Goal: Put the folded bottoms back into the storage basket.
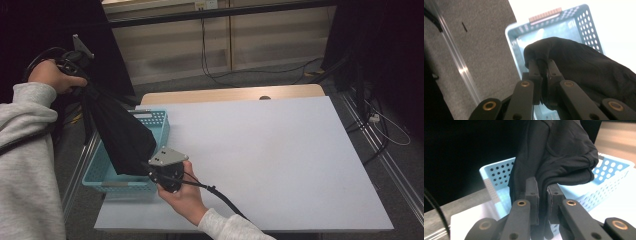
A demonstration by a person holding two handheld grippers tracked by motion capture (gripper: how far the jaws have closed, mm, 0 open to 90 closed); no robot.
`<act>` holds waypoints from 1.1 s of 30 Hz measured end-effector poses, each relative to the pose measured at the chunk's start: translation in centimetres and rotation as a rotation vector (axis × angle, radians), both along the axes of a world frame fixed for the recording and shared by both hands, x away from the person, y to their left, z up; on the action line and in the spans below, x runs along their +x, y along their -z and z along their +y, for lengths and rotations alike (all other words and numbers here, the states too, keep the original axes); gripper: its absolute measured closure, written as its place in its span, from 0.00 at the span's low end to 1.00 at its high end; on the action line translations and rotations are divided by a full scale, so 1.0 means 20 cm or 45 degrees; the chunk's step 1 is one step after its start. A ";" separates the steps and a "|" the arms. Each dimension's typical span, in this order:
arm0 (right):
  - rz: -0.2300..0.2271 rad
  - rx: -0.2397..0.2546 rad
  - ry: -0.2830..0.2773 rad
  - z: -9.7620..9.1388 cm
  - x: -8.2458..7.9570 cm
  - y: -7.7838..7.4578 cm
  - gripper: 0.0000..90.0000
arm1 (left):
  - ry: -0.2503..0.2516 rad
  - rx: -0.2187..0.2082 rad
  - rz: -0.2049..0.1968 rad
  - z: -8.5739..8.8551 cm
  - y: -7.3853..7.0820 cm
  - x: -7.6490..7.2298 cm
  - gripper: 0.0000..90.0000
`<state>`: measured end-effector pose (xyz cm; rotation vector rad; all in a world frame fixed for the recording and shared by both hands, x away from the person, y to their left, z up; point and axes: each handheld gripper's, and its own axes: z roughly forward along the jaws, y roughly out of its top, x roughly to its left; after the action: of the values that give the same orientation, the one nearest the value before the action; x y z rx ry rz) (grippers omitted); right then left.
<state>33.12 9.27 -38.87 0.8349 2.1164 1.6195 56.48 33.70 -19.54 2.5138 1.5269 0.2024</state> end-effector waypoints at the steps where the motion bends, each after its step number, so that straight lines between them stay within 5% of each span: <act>1: -0.006 -0.005 0.005 0.01 0.01 0.00 0.90 | -0.005 -0.011 -0.028 0.00 0.01 0.02 0.95; 3: 0.021 -0.025 0.006 0.04 0.04 0.01 0.74 | -0.011 0.010 -0.113 0.00 0.06 0.05 0.81; 4: 0.062 -0.043 0.005 0.05 0.05 0.01 0.65 | -0.005 0.039 -0.104 0.00 0.10 0.06 0.63; 5: 0.090 -0.052 -0.014 0.04 0.05 0.01 0.68 | -0.001 0.039 -0.107 0.00 0.11 0.06 0.55; 8: 0.035 -0.069 -0.004 -0.01 0.04 0.01 0.61 | -0.010 0.008 -0.111 0.00 0.16 0.03 0.48; 18: -0.004 -0.119 0.014 -0.20 0.01 -0.01 0.44 | 0.002 -0.070 -0.095 -0.01 0.28 -0.09 0.39; 33: 0.021 -0.115 0.043 -0.45 0.02 0.02 0.31 | 0.042 -0.132 -0.083 -0.06 0.43 -0.21 0.32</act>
<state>33.49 0.30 -39.33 0.8526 2.1572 1.4938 52.35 32.58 -28.20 2.4254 1.4327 0.1933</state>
